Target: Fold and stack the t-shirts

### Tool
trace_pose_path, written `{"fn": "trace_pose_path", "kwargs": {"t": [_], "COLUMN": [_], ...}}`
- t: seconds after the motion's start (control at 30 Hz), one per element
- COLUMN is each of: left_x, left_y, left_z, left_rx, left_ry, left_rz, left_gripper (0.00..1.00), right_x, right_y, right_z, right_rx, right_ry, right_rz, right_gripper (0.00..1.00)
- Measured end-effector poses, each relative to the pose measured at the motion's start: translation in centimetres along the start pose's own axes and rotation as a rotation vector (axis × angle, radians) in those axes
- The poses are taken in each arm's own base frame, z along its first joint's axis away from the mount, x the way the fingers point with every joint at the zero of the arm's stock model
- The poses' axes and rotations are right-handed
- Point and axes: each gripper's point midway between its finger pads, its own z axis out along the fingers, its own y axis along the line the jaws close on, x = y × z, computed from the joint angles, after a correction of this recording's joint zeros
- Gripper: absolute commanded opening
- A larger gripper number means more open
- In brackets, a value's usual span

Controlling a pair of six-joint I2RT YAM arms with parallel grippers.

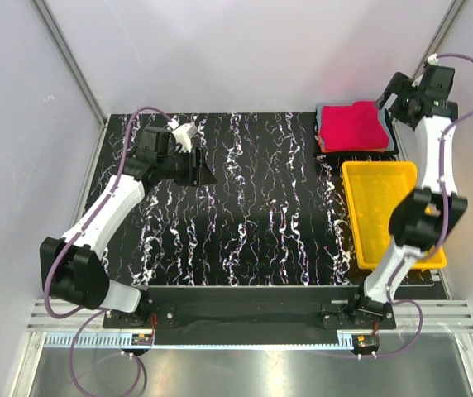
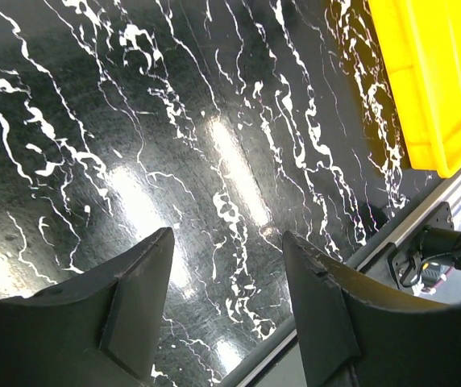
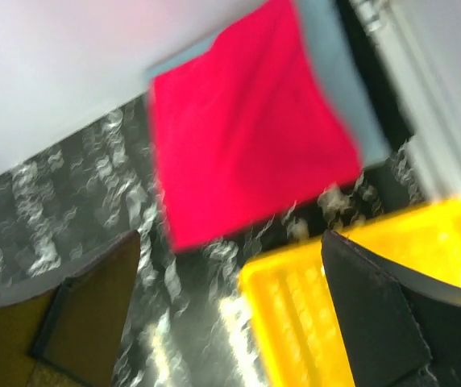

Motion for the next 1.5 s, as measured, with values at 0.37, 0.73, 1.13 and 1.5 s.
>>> {"fn": "trace_pose_path", "kwargs": {"t": [0.37,0.73,1.13,1.5], "left_x": [-1.3,-4.0,-4.0,-4.2], "left_y": [-2.9,-8.2,-8.0,-7.6], "left_z": [-2.8,-9.2,-9.3,-9.3], "left_rx": [0.09,0.207,0.191,0.172], "left_ry": [-0.131,-0.395,-0.413,-0.421], "left_rz": [0.093,0.279,0.288,0.283], "left_gripper": [0.99,0.99,0.99,0.99], "right_x": [11.9,19.3,18.6,18.5], "right_y": [11.5,11.7,12.1,12.1], "right_z": [-17.8,-24.3,-24.3,-24.5], "right_rx": [-0.382,-0.56,-0.585,-0.589], "right_ry": [0.106,0.165,0.134,0.124], "right_rz": [0.101,0.19,0.184,0.178], "right_gripper": [1.0,1.0,1.0,1.0]}}
